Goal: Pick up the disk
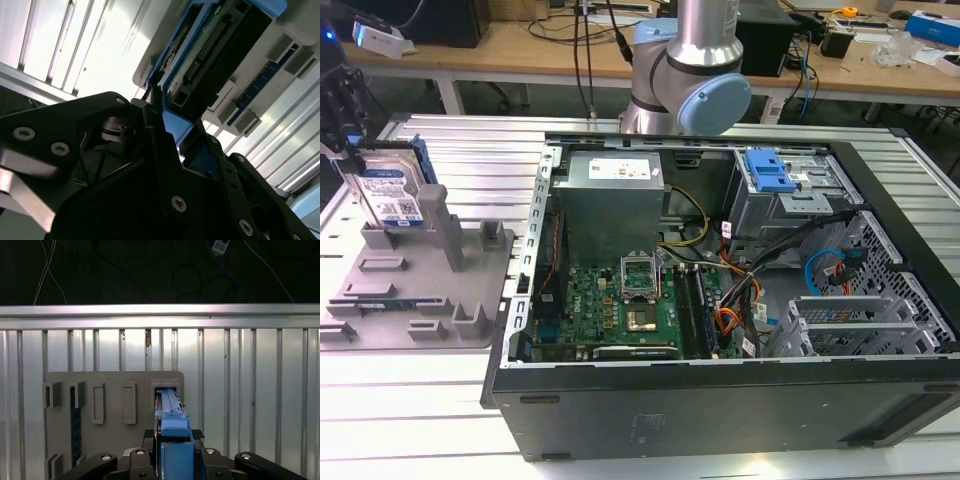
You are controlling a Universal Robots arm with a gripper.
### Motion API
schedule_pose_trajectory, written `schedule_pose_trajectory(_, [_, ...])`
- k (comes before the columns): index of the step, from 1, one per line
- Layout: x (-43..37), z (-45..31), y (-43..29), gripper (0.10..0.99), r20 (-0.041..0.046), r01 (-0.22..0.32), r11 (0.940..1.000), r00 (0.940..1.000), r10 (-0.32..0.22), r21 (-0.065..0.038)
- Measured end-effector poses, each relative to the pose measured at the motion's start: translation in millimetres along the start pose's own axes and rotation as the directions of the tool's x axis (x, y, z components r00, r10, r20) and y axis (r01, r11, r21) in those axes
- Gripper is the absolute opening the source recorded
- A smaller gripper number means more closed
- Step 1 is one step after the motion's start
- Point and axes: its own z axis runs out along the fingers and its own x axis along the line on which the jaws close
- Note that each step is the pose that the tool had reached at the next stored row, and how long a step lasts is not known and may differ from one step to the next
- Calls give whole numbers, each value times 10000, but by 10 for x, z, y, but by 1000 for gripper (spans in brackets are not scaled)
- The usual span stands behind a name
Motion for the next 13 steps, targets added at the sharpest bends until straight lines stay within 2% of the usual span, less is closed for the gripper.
schedule_pose_trajectory(5, [10, -120, -1, 369, 27, 0, 10000, 10000, 0, 1])
schedule_pose_trajectory(11, [37, -340, -1, 369, 85, -1, 10000, 10000, 1, 0])
schedule_pose_trajectory(13, [44, -386, -1, 369, 101, -1, 10000, 9999, 1, 0])
